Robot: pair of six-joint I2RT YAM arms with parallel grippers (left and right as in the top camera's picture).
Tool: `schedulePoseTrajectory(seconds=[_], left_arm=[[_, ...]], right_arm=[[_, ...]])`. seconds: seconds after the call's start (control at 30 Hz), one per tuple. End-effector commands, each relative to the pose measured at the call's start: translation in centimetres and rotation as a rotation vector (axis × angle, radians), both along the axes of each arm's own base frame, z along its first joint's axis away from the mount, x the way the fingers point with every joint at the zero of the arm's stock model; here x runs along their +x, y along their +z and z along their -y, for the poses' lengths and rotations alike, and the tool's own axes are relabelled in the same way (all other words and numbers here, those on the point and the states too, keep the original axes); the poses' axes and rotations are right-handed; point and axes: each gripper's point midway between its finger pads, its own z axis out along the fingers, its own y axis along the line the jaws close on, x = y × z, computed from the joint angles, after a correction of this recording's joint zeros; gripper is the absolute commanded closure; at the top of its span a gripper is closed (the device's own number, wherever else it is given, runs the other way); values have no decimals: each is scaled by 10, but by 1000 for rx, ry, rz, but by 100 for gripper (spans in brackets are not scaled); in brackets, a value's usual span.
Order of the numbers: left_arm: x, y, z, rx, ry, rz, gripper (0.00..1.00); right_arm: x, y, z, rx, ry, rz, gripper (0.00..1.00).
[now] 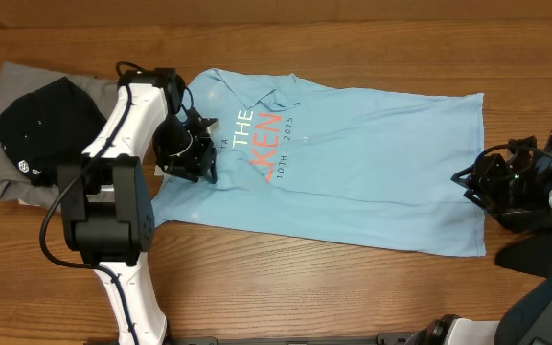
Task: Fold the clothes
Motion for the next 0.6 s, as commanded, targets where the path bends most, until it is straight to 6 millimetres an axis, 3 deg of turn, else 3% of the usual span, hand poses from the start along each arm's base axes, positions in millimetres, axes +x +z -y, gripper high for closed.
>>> schedulePoseTrajectory(seconds=[0.0, 0.2, 0.37, 0.5, 0.57], left_arm=[[12, 27, -5, 1, -9, 74, 59], [44, 43, -13, 8, 10, 203, 52], [58, 22, -17, 36, 4, 253, 38], [53, 5, -13, 24, -1, 245, 39], [49, 1, -12, 20, -9, 235, 44]], right_arm=[[5, 9, 1, -20, 11, 37, 54], [7, 9, 2, -23, 12, 42, 53], [6, 9, 2, -26, 11, 39, 53], [6, 9, 2, -27, 11, 40, 53], [6, 9, 2, -26, 11, 40, 54]])
